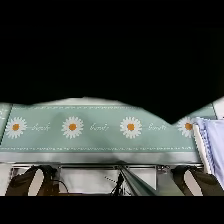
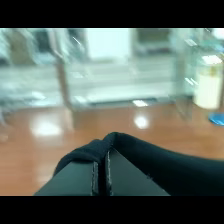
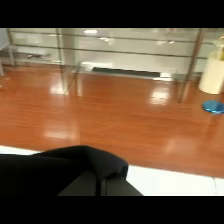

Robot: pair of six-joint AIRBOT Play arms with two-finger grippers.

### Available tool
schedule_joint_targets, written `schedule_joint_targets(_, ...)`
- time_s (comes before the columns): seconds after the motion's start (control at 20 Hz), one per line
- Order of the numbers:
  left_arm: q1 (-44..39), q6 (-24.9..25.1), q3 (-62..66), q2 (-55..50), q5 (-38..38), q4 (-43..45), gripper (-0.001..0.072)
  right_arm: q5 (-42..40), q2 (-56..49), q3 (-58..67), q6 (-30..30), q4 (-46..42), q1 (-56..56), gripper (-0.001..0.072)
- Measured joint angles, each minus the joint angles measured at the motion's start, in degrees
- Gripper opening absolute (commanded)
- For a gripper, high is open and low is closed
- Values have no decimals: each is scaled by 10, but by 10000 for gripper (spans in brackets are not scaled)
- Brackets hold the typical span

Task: Fold the shirts.

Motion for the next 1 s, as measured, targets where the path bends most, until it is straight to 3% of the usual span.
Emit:
schedule_joint_targets(0.25,-35,-18,-61,56,-34,82,27,62,36,-16,18,-16,0,21)
schedule_joint_targets(0.5,-44,-46,-225,50,-44,105,27,69,41,-144,21,-10,0,21)
schedule_joint_targets(0.65,-47,-59,-343,10,-29,90,27,19,21,-266,3,12,1,21)
schedule_joint_targets(0.8,-60,-66,-428,-66,35,62,27,-54,-42,-361,-19,30,12,21)
schedule_joint_targets(1.0,-76,-81,-443,-214,125,41,27,-159,-189,-396,-63,73,37,21)
